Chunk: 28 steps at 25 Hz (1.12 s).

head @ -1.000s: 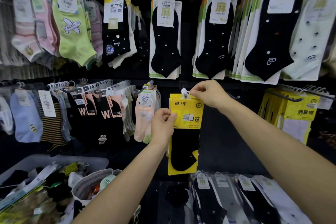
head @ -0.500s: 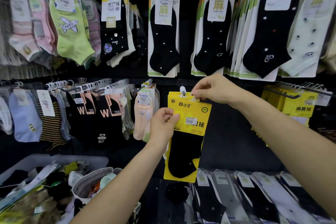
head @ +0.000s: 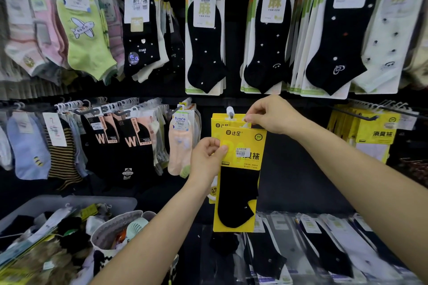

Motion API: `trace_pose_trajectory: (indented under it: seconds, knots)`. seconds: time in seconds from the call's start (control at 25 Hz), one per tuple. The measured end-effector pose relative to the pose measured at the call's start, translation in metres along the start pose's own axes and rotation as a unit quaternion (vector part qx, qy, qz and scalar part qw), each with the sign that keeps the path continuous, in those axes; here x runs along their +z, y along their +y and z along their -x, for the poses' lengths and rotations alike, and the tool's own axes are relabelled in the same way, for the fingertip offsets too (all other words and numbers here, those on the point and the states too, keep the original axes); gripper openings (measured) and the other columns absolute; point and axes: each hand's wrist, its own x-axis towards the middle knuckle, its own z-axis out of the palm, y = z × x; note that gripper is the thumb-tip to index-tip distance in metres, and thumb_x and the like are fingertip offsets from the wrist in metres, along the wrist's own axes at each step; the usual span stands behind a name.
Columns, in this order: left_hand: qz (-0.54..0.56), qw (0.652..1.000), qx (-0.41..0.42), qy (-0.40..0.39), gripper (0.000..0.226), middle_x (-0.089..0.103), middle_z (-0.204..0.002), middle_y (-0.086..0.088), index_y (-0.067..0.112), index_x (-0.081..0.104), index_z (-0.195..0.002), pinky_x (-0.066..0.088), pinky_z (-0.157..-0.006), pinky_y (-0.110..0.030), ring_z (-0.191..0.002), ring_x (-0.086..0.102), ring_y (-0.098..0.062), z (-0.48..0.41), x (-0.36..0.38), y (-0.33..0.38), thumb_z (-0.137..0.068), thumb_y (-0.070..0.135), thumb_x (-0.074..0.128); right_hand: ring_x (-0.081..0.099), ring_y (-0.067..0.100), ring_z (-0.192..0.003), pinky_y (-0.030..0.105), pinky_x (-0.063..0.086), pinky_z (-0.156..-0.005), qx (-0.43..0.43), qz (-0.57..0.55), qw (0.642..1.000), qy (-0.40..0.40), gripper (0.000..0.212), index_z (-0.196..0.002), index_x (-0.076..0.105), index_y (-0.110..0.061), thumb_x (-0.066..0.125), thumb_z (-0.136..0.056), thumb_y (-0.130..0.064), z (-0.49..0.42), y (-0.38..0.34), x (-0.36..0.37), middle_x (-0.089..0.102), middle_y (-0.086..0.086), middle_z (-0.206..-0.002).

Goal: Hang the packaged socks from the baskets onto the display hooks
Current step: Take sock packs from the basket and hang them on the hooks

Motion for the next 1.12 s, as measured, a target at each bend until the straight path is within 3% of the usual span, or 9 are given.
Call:
trace_pose_trajectory:
  seconds: [0.24, 0.36, 0.48, 0.6, 0.8, 0.84, 0.96, 1.04, 1.12]
  knots:
    - [-0.001, 0.999, -0.014, 0.037, 0.014, 0.064, -0.106, -0.020, 0.006, 0.057, -0.100, 0.050, -0.084, -0.044, -0.090, 0.060, -0.024, -0.017, -0.003, 0.001, -0.089, 0.012, 0.061, 0.059, 0.004, -0.076, 0.016, 0.042, -0.058, 0.014, -0.038, 0.998, 0.057, 0.010, -0.082, 0.071, -0.020, 0.063, -0.088, -0.023, -0.020, -0.006, 0.014, 0.062, -0.013, -0.071]
    - [-0.009, 0.998, -0.024, 0.057, 0.018, 0.063, -0.107, -0.019, 0.003, 0.059, -0.105, 0.051, -0.092, -0.046, -0.098, 0.061, -0.028, -0.027, -0.006, -0.006, -0.088, 0.011, 0.060, 0.064, 0.012, -0.078, 0.025, 0.052, -0.066, 0.025, -0.038, 0.996, 0.075, 0.010, -0.078, 0.070, -0.021, 0.063, -0.086, -0.020, -0.029, -0.010, 0.026, 0.066, -0.008, -0.075]
    - [-0.008, 0.997, -0.037, 0.066, 0.014, 0.063, -0.096, -0.007, 0.009, 0.057, -0.101, 0.052, -0.086, -0.039, -0.094, 0.061, -0.022, -0.033, -0.009, -0.014, -0.088, 0.011, 0.059, 0.065, 0.012, -0.078, 0.030, 0.055, -0.070, 0.037, -0.049, 0.995, 0.082, 0.019, -0.071, 0.062, -0.028, 0.062, -0.086, -0.017, -0.035, -0.008, 0.038, 0.068, -0.005, -0.079]
    - [-0.025, 0.996, -0.043, 0.068, 0.023, 0.061, -0.095, -0.002, 0.007, 0.054, -0.110, 0.052, -0.087, -0.038, -0.096, 0.061, -0.020, -0.038, -0.009, -0.019, -0.088, 0.012, 0.059, 0.061, 0.009, -0.077, 0.021, 0.047, -0.059, 0.045, -0.066, 0.993, 0.088, 0.020, -0.071, 0.061, -0.029, 0.062, -0.087, -0.017, -0.040, -0.005, 0.042, 0.065, -0.006, -0.079]
    - [-0.059, 0.994, -0.051, 0.073, 0.035, 0.060, -0.107, -0.010, 0.003, 0.049, -0.120, 0.049, -0.093, -0.043, -0.101, 0.059, -0.024, -0.046, -0.005, -0.020, -0.087, 0.011, 0.060, 0.054, 0.001, -0.070, 0.015, 0.037, -0.054, 0.042, -0.081, 0.991, 0.102, 0.006, -0.081, 0.063, -0.026, 0.065, -0.085, -0.023, -0.038, 0.004, 0.043, 0.060, -0.011, -0.076]
    - [-0.067, 0.994, -0.048, 0.070, 0.037, 0.060, -0.110, -0.010, 0.003, 0.048, -0.122, 0.049, -0.093, -0.042, -0.102, 0.059, -0.023, -0.046, -0.004, -0.021, -0.087, 0.011, 0.060, 0.053, 0.001, -0.070, 0.015, 0.036, -0.056, 0.040, -0.085, 0.989, 0.118, 0.004, -0.087, 0.063, -0.025, 0.066, -0.084, -0.025, -0.035, 0.009, 0.044, 0.058, -0.011, -0.077]
    - [-0.110, 0.992, -0.029, 0.056, 0.048, 0.054, -0.127, -0.009, 0.006, 0.044, -0.131, 0.044, -0.101, -0.043, -0.117, 0.052, -0.022, -0.046, -0.004, -0.026, -0.087, 0.014, 0.061, 0.054, 0.010, -0.081, 0.021, 0.041, -0.069, 0.066, -0.105, 0.979, 0.161, 0.033, -0.112, 0.058, -0.019, 0.066, -0.084, -0.033, -0.016, 0.029, 0.052, 0.057, -0.002, -0.094]
    - [-0.125, 0.991, -0.020, 0.032, 0.052, 0.052, -0.133, -0.007, 0.008, 0.040, -0.136, 0.042, -0.103, -0.043, -0.122, 0.050, -0.021, -0.047, -0.001, -0.028, -0.088, 0.016, 0.060, 0.056, 0.016, -0.100, 0.027, 0.045, -0.083, 0.097, -0.115, 0.980, 0.130, 0.052, -0.130, 0.049, -0.013, 0.063, -0.086, -0.037, -0.001, 0.042, 0.063, 0.056, 0.006, -0.117]
    - [-0.130, 0.992, -0.004, 0.001, 0.040, 0.058, -0.125, -0.006, 0.012, 0.046, -0.128, 0.045, -0.100, -0.043, -0.116, 0.055, -0.020, -0.047, 0.005, -0.029, -0.090, 0.013, 0.057, 0.048, 0.023, -0.124, 0.037, 0.042, -0.101, 0.122, -0.116, 0.984, 0.056, 0.064, -0.142, 0.033, -0.011, 0.058, -0.090, -0.036, 0.010, 0.050, 0.078, 0.046, 0.010, -0.139]
